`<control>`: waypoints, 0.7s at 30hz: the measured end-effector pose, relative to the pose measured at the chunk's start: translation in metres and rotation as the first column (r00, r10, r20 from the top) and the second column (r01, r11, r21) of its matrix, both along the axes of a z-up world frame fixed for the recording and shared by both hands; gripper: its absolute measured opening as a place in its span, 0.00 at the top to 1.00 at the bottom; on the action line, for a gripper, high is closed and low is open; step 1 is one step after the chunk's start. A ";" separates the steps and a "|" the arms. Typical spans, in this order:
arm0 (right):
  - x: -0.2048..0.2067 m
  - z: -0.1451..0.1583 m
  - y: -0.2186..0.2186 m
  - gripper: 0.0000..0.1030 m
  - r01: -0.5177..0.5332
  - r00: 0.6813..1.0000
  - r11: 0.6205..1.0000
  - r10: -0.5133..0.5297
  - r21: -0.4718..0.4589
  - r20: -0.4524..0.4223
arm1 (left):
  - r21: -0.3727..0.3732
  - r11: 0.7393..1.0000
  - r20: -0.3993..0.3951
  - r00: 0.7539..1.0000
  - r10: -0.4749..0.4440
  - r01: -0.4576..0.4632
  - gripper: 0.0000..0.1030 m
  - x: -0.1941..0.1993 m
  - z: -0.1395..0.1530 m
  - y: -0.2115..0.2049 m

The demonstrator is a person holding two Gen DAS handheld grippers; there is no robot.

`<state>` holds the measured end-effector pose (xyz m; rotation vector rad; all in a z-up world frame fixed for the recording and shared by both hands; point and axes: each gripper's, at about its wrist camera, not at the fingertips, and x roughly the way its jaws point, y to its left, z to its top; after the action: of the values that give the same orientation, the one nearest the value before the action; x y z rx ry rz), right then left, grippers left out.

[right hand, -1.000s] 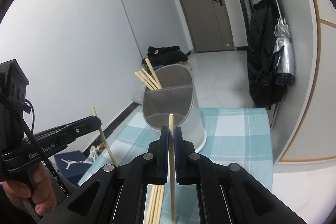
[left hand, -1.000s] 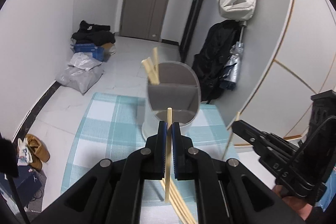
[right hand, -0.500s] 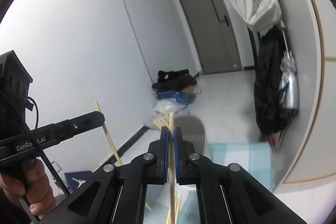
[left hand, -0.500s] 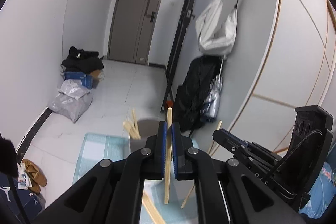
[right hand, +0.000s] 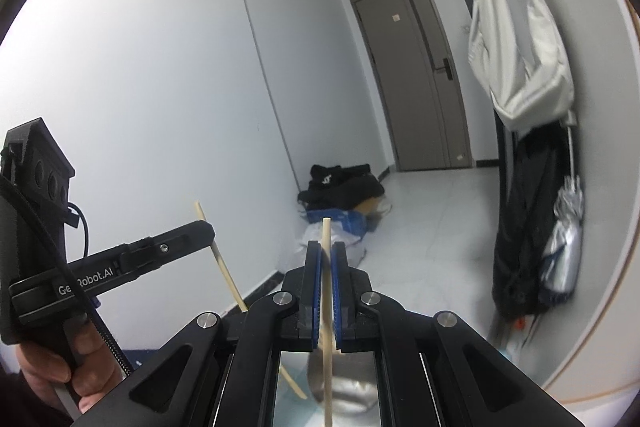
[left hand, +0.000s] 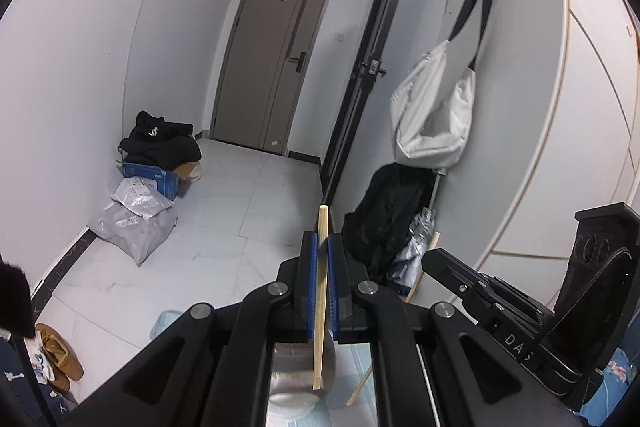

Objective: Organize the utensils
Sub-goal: 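Lift both held chopsticks and carry them over the white holder, then lower both chopsticks into the holder and open both tools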

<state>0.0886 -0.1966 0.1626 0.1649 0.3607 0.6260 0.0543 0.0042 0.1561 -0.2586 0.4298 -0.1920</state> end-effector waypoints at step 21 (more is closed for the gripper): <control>0.091 -0.034 0.053 0.96 -0.074 0.997 0.990 0.076 -0.122 0.009 | -0.099 0.995 -0.044 0.999 0.029 -0.033 0.98 0.063 -0.056 0.025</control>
<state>0.1798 -0.1440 0.1282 0.0308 0.3925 0.6773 0.1172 0.0296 0.1000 -0.3679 0.4585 -0.1784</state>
